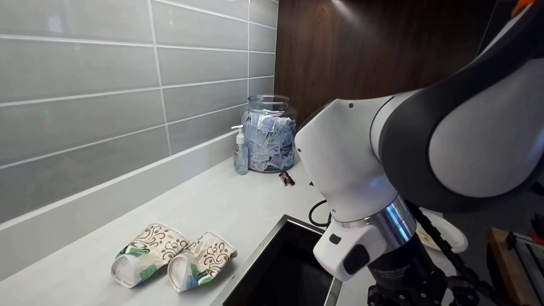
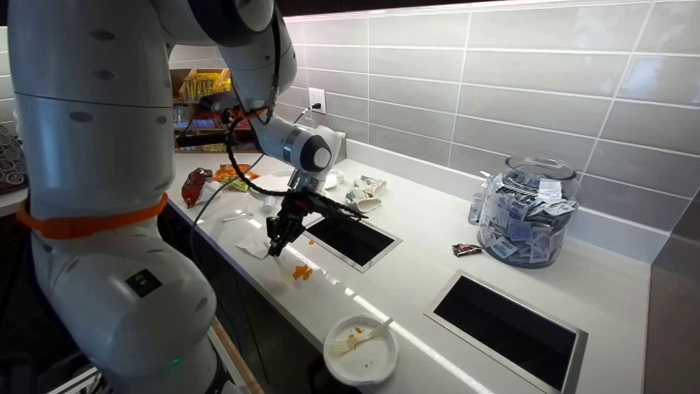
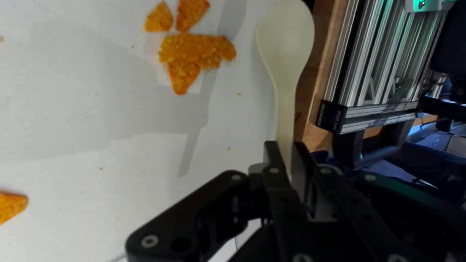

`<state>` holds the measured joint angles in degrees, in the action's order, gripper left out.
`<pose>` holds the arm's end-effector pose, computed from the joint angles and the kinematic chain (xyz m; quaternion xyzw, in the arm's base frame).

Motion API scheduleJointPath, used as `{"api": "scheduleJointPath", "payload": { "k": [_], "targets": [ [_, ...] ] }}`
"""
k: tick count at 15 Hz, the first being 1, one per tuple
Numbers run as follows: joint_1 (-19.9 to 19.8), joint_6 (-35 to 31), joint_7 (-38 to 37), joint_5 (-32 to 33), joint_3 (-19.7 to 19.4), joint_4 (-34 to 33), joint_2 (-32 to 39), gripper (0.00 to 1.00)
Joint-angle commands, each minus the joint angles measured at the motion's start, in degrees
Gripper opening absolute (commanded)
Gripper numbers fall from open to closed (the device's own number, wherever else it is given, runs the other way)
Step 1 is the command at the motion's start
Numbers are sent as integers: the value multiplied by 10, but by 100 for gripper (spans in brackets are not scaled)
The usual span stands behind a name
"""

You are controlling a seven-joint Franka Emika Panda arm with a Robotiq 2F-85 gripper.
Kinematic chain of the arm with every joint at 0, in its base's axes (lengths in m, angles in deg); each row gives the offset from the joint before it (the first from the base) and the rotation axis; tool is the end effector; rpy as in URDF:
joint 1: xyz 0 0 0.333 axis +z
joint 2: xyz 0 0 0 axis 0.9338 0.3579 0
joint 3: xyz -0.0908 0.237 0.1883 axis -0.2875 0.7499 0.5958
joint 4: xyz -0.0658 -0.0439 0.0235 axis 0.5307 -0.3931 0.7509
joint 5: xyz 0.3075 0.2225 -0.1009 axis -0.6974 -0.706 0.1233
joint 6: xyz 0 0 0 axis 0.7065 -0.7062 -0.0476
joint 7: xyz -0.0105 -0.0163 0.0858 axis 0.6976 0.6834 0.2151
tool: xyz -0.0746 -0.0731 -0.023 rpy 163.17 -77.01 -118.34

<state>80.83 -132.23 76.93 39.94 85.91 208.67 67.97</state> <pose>0.3824 0.2290 0.2047 -0.6145 -0.7211 0.2228 0.2297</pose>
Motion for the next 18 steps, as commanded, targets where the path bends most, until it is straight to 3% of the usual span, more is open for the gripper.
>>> {"api": "scheduleJointPath", "payload": {
  "k": [1, 18],
  "targets": [
    [-5, 21, 27, 5, 4, -23, 22, 3],
    [-2, 21, 60, 27, 7, -77, 82, 3]
  ]
}}
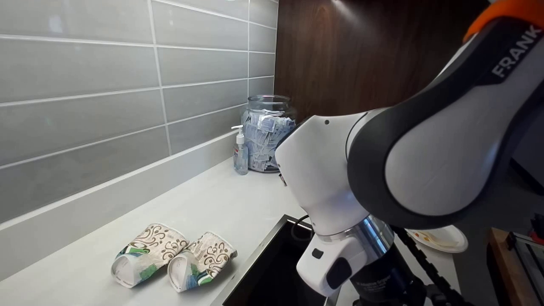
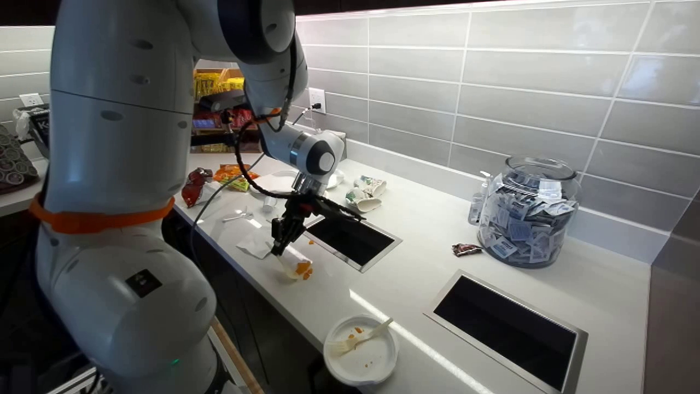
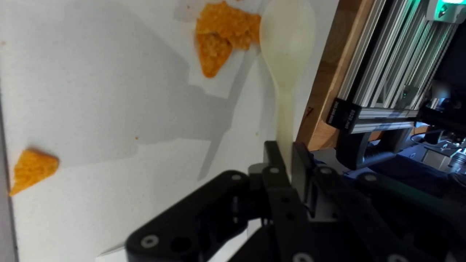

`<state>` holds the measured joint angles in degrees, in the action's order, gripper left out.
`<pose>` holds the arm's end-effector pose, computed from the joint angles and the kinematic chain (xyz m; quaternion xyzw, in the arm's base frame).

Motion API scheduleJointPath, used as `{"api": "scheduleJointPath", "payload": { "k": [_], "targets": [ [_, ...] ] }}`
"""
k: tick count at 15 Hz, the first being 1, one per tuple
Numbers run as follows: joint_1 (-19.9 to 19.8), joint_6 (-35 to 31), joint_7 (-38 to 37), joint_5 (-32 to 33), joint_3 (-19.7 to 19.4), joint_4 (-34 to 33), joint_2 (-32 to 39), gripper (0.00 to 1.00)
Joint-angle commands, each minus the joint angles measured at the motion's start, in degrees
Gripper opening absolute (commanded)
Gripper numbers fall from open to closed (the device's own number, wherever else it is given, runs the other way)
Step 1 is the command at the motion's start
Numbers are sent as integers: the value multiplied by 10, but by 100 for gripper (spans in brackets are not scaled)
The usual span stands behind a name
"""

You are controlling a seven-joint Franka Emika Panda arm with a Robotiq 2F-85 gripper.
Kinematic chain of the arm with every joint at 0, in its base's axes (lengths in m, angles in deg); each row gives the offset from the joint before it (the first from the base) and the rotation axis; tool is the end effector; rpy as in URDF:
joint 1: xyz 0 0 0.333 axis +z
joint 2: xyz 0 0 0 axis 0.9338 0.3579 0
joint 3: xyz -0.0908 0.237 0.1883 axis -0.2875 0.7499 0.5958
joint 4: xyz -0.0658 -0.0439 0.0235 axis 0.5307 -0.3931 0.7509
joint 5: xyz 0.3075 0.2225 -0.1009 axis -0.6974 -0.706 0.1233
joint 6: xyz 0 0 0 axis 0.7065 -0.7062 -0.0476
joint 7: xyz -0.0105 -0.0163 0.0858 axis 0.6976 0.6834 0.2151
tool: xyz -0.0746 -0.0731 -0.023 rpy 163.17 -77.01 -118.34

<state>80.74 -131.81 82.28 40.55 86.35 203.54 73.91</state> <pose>0.4004 0.2432 0.1857 -0.5723 -0.7498 0.2145 0.2536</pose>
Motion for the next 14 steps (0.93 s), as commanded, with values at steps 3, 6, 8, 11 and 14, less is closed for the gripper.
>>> {"api": "scheduleJointPath", "payload": {
  "k": [3, 6, 8, 11, 14],
  "targets": [
    [0, 22, 6, 33, 3, -43, 33, 3],
    [1, 31, 3, 46, 2, -60, 41, 3],
    [1, 34, 3, 54, 2, -73, 48, 3],
    [1, 35, 4, 64, 2, -92, 60, 3],
    [3, 47, -5, 69, 2, -104, 60, 3]
  ]
}}
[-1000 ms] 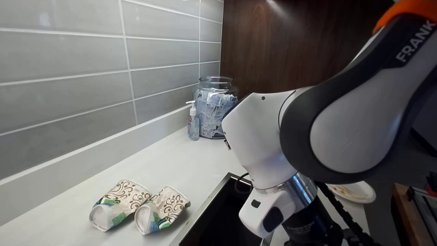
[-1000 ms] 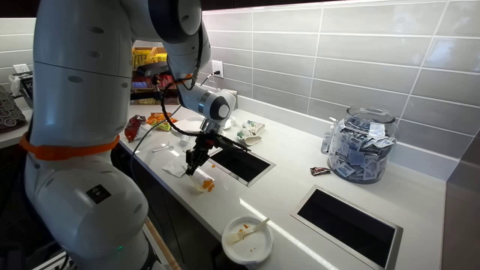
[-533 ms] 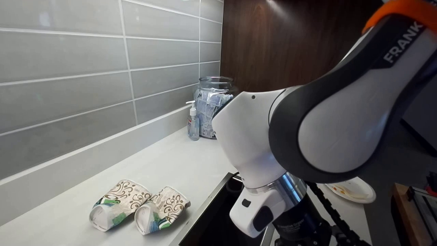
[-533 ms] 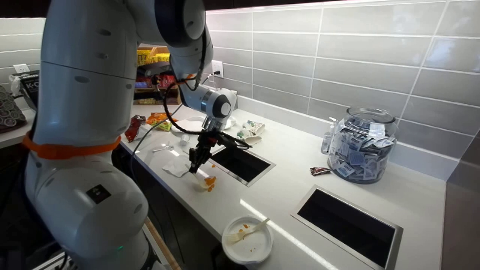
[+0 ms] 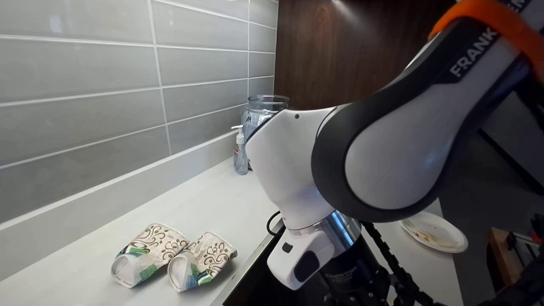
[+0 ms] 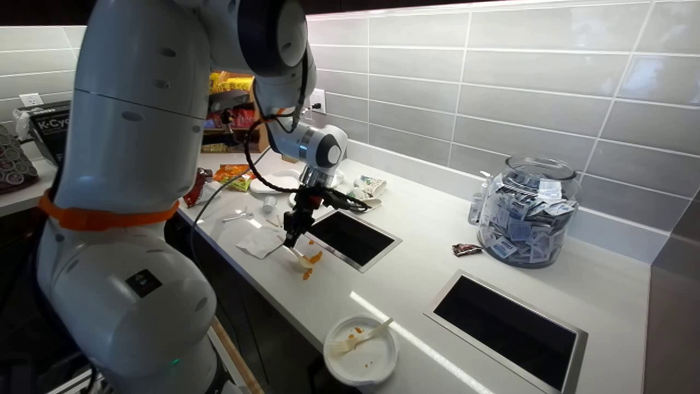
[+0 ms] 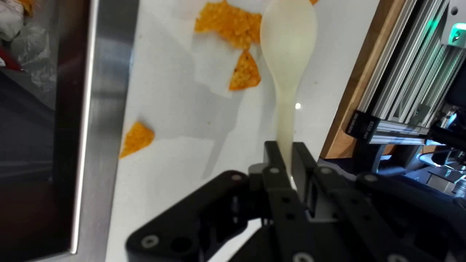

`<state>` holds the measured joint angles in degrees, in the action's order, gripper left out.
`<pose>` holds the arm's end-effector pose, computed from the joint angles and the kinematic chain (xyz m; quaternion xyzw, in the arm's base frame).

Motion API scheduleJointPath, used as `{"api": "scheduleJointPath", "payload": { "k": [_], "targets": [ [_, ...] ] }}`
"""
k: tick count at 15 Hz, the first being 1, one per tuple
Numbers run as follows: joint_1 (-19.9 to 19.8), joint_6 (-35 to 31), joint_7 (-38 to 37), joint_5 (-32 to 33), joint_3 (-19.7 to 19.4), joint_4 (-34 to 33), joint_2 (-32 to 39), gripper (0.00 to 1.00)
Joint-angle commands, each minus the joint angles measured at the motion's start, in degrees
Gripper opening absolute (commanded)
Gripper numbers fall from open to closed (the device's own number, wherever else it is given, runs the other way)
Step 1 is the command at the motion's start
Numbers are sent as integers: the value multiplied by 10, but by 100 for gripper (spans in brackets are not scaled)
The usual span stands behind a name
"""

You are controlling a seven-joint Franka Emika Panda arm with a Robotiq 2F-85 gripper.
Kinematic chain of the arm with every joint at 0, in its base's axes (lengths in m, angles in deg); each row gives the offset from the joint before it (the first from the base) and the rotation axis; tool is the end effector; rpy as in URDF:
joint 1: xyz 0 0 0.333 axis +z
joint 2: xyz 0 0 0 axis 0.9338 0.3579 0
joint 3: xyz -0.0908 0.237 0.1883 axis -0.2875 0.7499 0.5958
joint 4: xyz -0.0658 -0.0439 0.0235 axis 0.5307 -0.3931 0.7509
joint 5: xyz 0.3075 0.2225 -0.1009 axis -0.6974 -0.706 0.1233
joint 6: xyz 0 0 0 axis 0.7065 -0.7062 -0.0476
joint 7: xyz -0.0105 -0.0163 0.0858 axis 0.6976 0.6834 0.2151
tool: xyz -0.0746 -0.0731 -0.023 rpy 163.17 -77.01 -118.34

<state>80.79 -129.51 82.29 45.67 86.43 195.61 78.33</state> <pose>0.4381 0.2568 0.1891 -0.5512 -0.7732 0.2135 0.2297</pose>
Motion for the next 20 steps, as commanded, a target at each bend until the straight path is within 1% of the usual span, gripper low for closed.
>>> {"api": "scheduleJointPath", "payload": {
  "k": [1, 6, 10, 14, 18, 20],
  "targets": [
    [3, 28, -4, 18, 3, -24, 11, 3],
    [14, 83, -17, 15, 16, -20, -10, 3],
    [16, 105, -2, 13, 21, -29, 5, 3],
    [15, 89, 9, 21, 18, -25, 12, 3],
    [8, 60, 26, 14, 18, -21, 12, 3],
    [5, 58, 35, 10, 18, -23, 15, 3]
  ]
}}
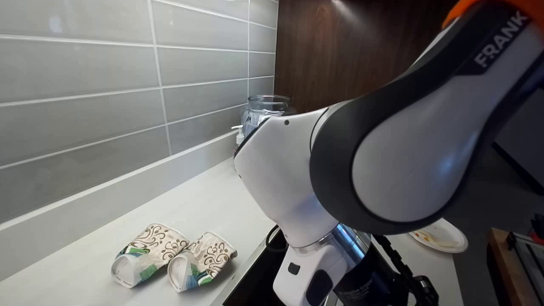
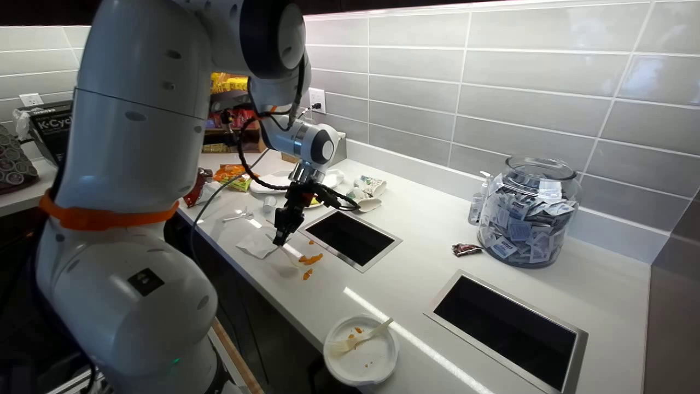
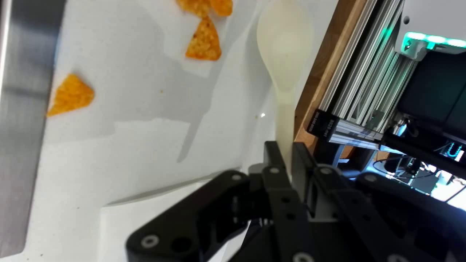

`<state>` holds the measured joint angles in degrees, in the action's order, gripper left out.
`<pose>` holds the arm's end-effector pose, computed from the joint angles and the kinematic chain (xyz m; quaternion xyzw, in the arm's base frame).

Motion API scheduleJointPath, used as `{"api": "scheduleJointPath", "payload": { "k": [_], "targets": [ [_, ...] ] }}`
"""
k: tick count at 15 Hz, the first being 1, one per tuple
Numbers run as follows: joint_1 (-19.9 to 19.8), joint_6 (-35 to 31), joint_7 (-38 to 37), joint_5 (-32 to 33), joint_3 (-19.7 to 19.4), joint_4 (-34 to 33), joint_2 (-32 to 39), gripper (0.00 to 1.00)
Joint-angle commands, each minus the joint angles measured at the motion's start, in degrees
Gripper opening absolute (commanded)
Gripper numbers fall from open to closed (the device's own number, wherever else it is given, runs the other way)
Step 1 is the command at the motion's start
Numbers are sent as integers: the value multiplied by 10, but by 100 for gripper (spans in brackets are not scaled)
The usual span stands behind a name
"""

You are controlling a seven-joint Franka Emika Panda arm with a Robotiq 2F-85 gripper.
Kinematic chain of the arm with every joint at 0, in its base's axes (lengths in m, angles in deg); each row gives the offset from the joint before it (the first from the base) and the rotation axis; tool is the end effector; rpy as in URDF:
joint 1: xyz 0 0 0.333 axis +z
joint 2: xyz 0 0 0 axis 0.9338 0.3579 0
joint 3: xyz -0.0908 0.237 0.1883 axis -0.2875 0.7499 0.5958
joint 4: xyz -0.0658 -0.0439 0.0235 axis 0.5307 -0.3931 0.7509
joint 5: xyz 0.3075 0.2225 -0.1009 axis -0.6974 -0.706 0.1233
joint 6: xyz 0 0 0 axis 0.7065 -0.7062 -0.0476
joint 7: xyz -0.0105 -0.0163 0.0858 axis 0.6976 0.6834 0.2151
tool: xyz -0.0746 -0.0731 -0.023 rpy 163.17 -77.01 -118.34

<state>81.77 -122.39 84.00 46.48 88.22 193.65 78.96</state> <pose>0.4214 0.2752 0.1956 -0.5029 -0.7868 0.2542 0.2517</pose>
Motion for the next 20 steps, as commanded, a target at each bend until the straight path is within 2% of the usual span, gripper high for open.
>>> {"api": "scheduleJointPath", "payload": {
  "k": [1, 20],
  "targets": [
    [-6, -17, 22, 3, 0, -4, 10, 3],
    [-10, -54, 48, 17, -12, -36, 31, 3]
  ]
}}
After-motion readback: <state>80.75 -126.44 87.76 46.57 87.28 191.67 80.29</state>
